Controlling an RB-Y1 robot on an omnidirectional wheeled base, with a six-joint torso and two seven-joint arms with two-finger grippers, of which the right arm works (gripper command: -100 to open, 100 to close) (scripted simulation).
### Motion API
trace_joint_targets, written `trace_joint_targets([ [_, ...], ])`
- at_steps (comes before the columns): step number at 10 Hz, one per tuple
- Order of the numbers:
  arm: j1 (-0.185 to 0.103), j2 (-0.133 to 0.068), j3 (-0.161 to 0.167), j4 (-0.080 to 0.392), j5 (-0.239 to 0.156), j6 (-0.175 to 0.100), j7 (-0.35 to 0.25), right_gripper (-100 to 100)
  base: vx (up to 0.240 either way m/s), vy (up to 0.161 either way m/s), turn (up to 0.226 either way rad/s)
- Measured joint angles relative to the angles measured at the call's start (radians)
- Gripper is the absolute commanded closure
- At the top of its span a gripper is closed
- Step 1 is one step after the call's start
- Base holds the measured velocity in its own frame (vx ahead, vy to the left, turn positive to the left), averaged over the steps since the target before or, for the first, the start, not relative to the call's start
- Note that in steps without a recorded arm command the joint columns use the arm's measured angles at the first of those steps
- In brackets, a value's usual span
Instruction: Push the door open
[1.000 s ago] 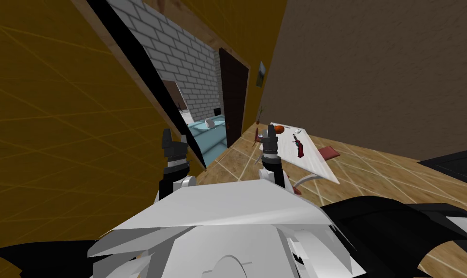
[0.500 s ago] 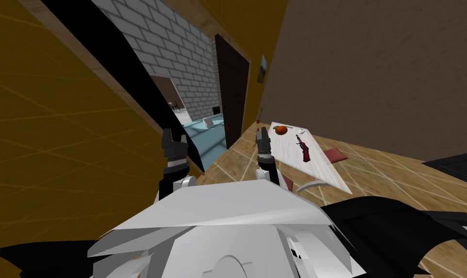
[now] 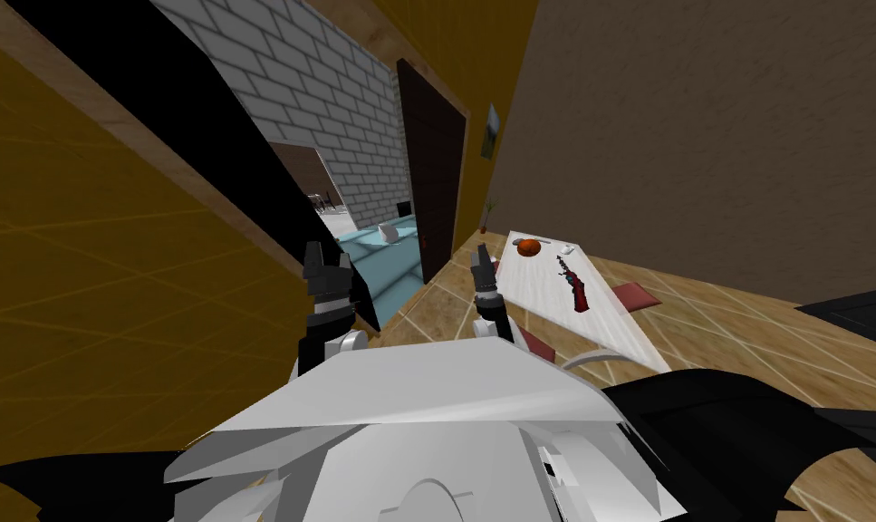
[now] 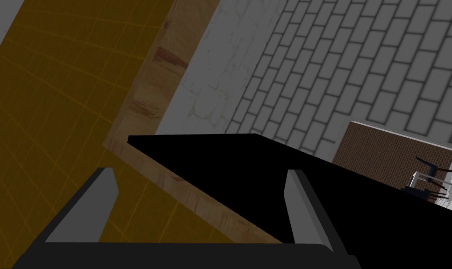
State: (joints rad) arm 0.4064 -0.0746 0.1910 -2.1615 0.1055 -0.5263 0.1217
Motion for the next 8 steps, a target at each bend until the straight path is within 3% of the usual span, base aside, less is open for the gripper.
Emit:
trace_joint_targets([
  [3, -0.043, -0.009, 0.042, 0.084, -0.007, -0.011, -0.013, -100, 0.184, -0.018, -0.029],
  [7, -0.063, -0.024, 0.104, 0.167, -0.015, -0.032, -0.032, -100, 0.160, -0.039, -0.025],
  [8, -0.080, -0.023, 0.120, 0.194, -0.017, -0.032, -0.036, -100, 0.132, -0.043, -0.017],
])
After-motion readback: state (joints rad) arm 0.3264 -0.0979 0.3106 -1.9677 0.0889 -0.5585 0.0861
